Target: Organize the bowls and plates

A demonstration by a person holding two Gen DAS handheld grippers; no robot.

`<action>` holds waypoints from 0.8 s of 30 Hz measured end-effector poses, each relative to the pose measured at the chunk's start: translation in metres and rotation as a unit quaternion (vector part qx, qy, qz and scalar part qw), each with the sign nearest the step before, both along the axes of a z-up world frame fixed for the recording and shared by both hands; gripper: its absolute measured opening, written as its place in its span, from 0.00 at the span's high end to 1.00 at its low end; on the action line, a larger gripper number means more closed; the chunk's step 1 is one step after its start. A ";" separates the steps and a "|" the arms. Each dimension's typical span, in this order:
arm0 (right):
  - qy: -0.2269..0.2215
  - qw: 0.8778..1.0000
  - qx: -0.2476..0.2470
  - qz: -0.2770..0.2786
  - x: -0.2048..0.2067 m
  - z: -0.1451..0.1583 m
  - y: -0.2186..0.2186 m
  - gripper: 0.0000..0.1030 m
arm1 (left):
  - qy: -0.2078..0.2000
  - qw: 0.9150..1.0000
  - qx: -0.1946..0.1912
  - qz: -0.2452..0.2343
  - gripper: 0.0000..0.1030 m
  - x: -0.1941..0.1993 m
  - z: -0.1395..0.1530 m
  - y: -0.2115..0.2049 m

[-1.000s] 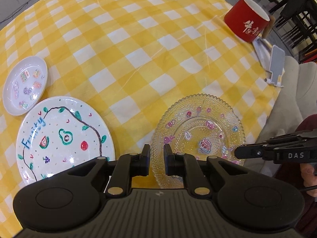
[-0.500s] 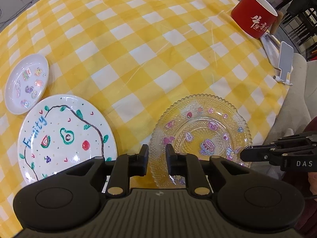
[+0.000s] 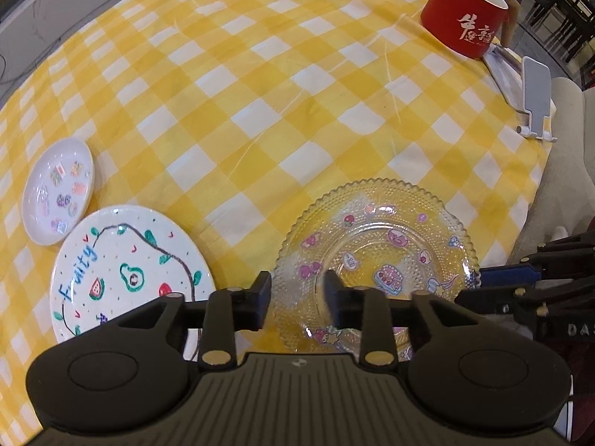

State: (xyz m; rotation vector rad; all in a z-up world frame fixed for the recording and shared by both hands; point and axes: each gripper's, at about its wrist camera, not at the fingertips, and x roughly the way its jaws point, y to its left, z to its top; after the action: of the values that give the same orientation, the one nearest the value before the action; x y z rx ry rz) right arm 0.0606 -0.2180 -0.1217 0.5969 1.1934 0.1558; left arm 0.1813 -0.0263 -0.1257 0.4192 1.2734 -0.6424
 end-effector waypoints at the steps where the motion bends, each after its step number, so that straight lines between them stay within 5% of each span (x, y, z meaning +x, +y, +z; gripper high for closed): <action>1: -0.002 1.000 0.002 -0.002 -0.001 0.001 0.000 0.62 | -0.006 1.000 -0.002 -0.002 0.51 -0.001 0.001 -0.001; 6: -0.011 1.000 -0.004 -0.003 -0.002 0.003 0.001 0.48 | -0.025 0.999 -0.024 -0.003 0.34 -0.004 0.009 -0.001; 15: -0.043 0.999 0.003 -0.012 -0.003 0.013 -0.001 0.14 | -0.064 0.996 -0.059 0.007 0.23 -0.011 0.027 0.002; 24: -0.070 0.997 -0.020 -0.016 -0.004 0.021 -0.002 0.11 | -0.151 0.981 -0.116 0.032 0.17 -0.023 0.074 0.020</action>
State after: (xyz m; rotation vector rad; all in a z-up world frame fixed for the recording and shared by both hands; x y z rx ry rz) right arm 0.0561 -0.2198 -0.1008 0.5597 1.0491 0.1437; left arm 0.1579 -0.0064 -0.0519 0.2697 0.9088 -0.6386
